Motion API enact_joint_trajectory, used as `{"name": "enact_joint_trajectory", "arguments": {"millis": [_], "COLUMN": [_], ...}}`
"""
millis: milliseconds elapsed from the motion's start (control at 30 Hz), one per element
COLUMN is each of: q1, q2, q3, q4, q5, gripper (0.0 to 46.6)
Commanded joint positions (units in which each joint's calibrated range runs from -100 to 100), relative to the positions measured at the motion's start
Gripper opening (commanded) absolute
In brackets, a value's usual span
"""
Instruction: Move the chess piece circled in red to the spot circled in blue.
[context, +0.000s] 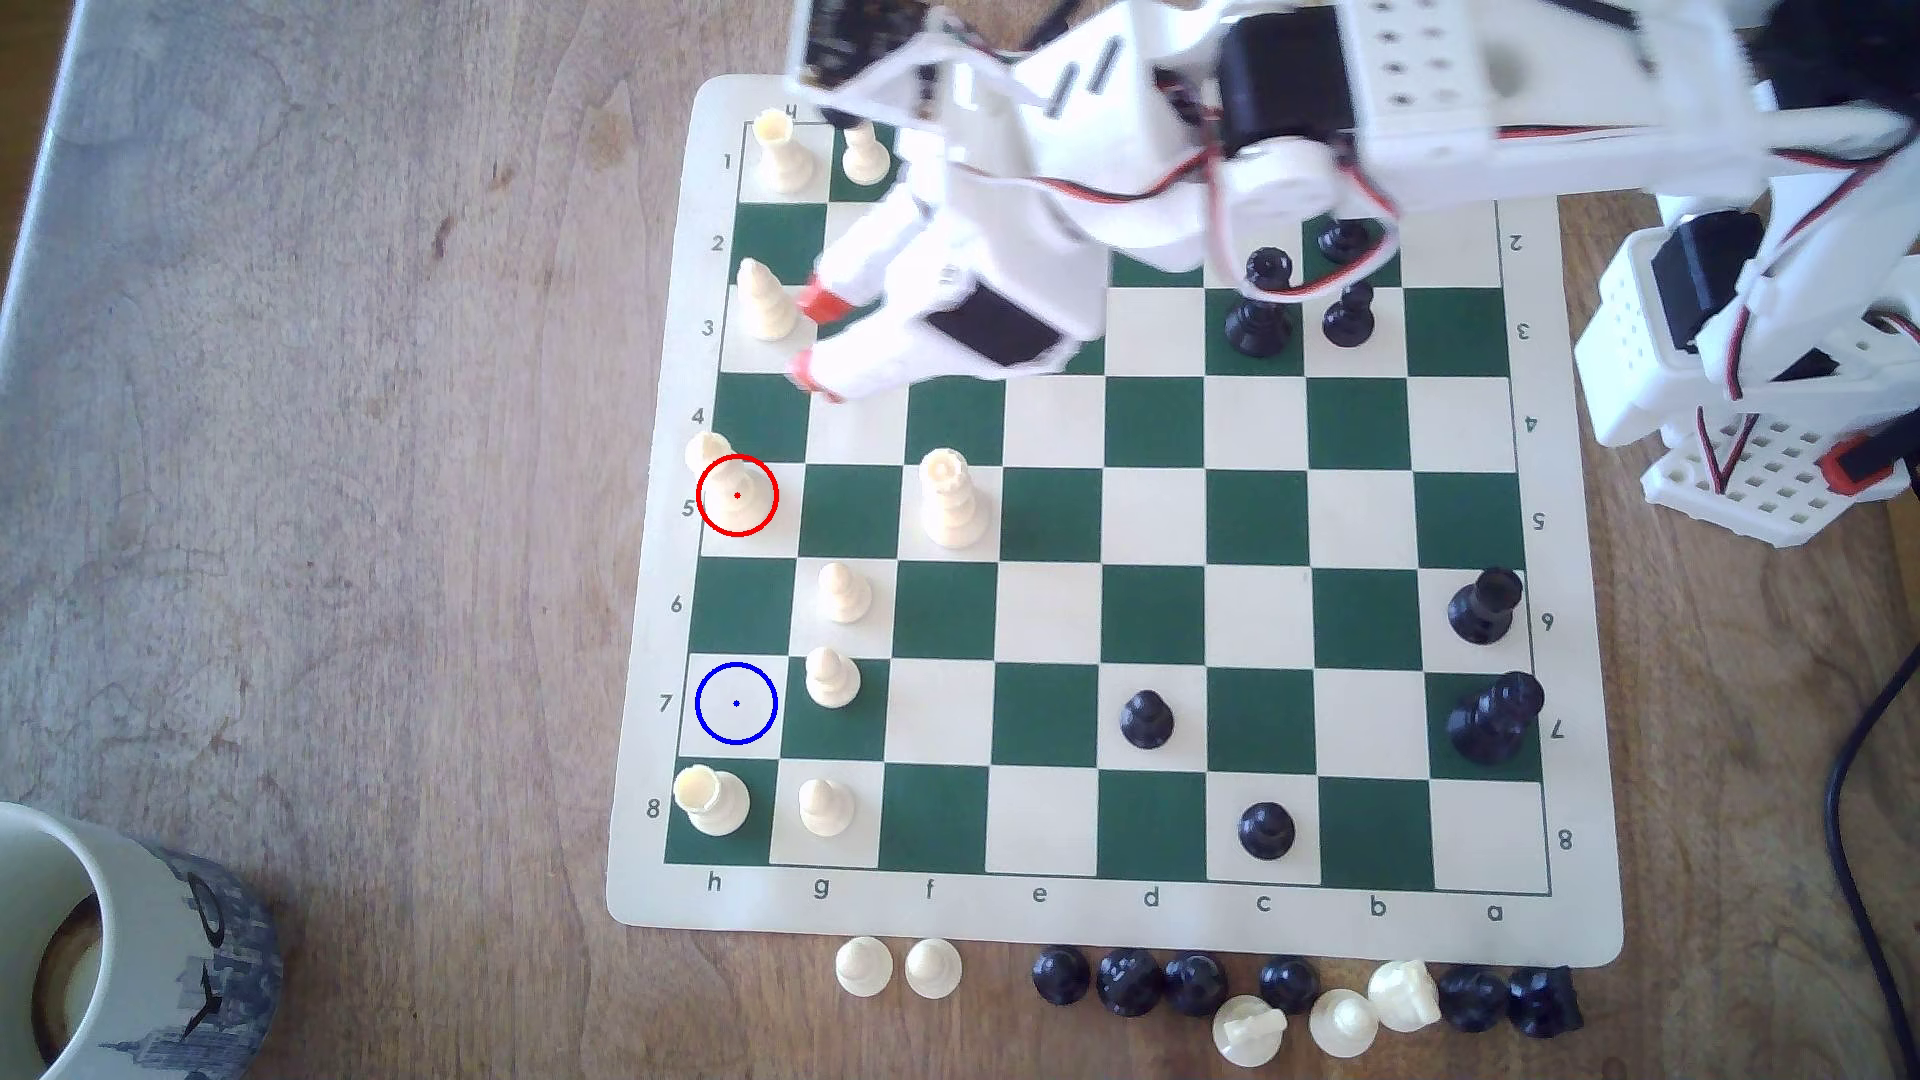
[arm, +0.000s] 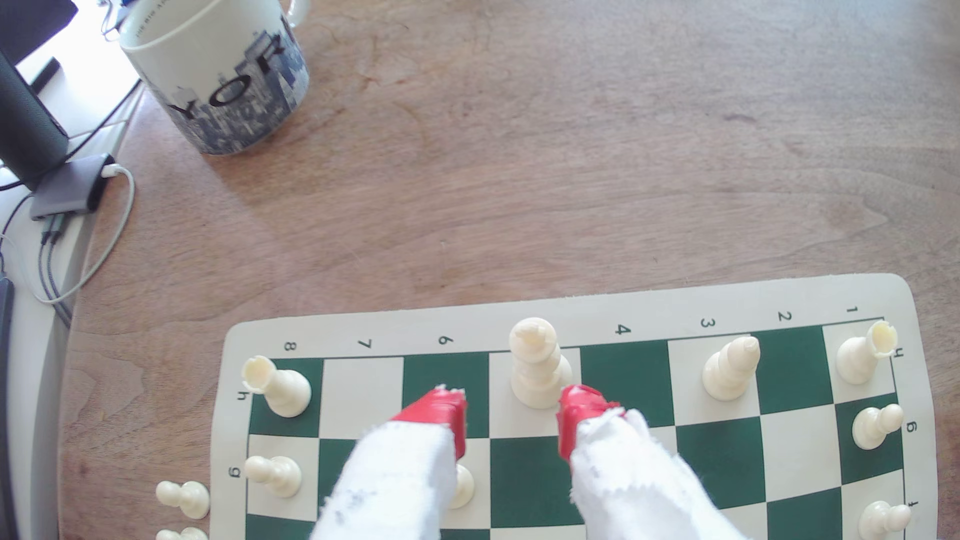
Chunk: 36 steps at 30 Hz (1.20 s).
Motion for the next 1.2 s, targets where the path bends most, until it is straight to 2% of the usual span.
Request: {"name": "enact_joint_trajectory", "arguments": {"millis": [0, 200, 433, 1167], "q1": [1.36, 2.29, 2.69, 1.9], "q2": [7.0, 14.64, 20.33, 31.53], "q3": [-12.72, -19.43, -24.96, -30.49], "q4": [-1.15, -1.15, -1.15, -6.8], "q5": [-0.78, -1.47, -1.86, -2.39], "gripper": [10.4, 10.8, 16.2, 16.8]}}
